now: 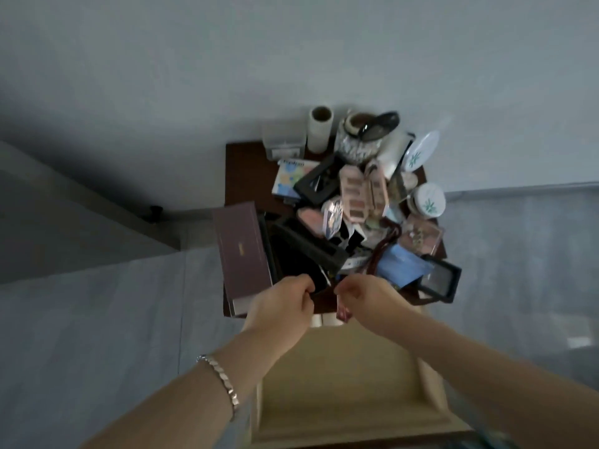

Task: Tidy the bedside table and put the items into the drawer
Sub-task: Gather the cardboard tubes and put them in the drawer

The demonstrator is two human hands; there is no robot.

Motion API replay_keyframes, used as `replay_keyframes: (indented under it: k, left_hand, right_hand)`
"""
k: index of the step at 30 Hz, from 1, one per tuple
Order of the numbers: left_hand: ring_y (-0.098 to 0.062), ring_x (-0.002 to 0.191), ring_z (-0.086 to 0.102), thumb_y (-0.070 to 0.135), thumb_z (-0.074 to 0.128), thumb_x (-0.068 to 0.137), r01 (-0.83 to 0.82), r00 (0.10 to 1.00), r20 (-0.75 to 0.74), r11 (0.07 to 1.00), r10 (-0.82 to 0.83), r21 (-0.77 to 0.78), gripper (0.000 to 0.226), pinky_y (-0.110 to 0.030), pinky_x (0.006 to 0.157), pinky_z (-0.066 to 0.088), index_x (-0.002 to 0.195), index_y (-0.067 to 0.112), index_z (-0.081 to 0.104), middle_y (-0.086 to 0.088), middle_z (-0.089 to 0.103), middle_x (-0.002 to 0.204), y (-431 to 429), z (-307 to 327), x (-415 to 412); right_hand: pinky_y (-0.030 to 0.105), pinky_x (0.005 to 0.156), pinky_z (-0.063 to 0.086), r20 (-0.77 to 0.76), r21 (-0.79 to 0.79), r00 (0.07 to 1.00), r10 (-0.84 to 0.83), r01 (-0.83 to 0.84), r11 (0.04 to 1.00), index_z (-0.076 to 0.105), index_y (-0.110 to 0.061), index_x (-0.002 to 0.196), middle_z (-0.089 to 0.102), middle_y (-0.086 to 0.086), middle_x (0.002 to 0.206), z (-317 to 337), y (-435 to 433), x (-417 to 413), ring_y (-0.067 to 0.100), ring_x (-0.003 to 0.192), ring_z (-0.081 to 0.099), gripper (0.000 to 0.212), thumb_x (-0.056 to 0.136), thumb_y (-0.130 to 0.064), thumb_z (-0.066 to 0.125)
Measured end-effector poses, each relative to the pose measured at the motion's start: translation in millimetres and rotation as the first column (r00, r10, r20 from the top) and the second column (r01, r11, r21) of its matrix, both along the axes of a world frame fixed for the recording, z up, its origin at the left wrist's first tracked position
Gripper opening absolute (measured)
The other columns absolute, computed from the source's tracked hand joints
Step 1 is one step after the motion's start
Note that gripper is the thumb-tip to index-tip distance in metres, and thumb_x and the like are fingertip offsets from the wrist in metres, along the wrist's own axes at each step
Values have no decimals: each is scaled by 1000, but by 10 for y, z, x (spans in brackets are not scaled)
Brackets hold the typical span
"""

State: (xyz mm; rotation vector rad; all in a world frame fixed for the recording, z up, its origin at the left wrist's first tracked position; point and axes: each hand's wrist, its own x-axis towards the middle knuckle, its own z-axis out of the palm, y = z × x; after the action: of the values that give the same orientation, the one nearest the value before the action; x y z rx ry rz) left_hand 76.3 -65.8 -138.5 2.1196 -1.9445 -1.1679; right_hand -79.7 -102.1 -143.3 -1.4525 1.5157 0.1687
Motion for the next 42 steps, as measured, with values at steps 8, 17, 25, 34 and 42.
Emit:
replay_keyframes:
  k: [8,17,25,34,42]
  left_hand:
    - [-16,85,58,18,42,94,-150,988,-9,955,153,-257,25,-33,72,49,117,23,51,3,54,104,-1447,541,-48]
    - [-18,92,53,9,43,92,-269,936,130,902,328,-339,33,-30,71,39,123,19,49,-2,52,123,-2502,281,52]
    - [-8,91,49,7,48,89,-348,922,83,902,379,-255,42,-17,60,36,130,19,44,-2,49,127,-2385,-78,258]
    - [-4,107,53,32,78,67,-397,907,-262,876,330,-274,67,-26,86,45,124,34,42,16,53,117,-1994,41,-106]
    - [-14,71,60,35,61,82,-552,813,-245,833,528,-36,23,-28,54,52,97,20,51,-1,57,85,-1732,-12,-371]
  right_hand:
    - [26,69,35,-84,-515,986,145,-168,841,61,-14,106,57,3,106,754,-1415,-197,21,95,55,22,90,-15,45]
    - [42,103,37,-220,-409,900,376,-435,802,55,-3,115,34,10,138,99,-2606,419,32,126,40,27,90,-7,44]
    - [35,80,40,-151,-380,959,240,-281,882,46,2,120,45,16,128,-98,-2708,589,35,111,50,30,91,-4,44]
    - [17,76,49,454,-527,870,193,88,845,66,-15,91,55,-11,105,544,-2021,-98,5,86,56,19,83,-2,54]
    - [20,41,34,173,-86,801,-573,592,802,53,-14,69,51,1,63,-76,-2055,-575,14,51,46,16,84,-17,50]
